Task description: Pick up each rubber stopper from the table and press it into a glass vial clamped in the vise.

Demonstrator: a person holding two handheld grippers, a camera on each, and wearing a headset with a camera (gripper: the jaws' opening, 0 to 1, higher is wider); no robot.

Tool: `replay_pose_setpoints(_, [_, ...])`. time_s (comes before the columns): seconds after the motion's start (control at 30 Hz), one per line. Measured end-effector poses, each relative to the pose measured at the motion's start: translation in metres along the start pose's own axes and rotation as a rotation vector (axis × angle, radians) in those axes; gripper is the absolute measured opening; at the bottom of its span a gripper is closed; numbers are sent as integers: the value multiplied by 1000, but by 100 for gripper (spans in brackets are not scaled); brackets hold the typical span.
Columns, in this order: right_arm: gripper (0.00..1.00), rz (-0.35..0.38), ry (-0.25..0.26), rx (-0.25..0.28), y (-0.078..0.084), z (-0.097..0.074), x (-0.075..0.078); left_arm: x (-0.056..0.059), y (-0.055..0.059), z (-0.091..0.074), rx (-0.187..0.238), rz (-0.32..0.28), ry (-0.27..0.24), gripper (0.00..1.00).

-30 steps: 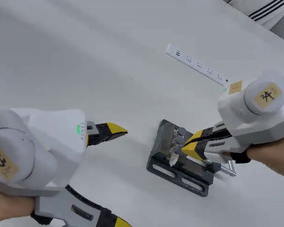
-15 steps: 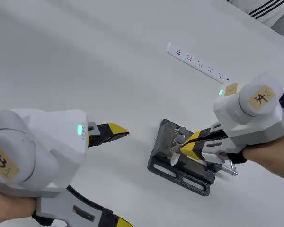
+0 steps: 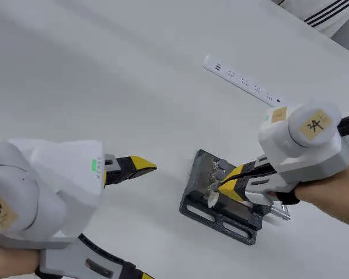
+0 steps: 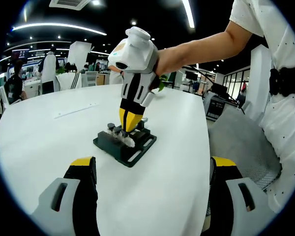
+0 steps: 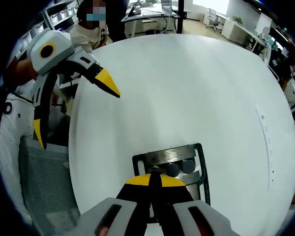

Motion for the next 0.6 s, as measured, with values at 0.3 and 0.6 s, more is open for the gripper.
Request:
replay_pose_setpoints(0.3, [0, -33, 9, -19, -1, 0, 0, 0, -2, 1, 7, 1, -2, 95])
replay_pose_setpoints(0.6, [0, -42, 7, -33, -1, 1, -1, -1, -1, 1, 15, -6, -8, 95])
Point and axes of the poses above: the centre of the closed fingertips' face, and the gripper's own axes: z roughly forward along the fingers, x roughly to its right, y roughly out of its underside, the point moved 4 cm from there along -z, roughly backward along the fingers, and after that the axes turned 4 degrees about y, right-handed, at the moved point
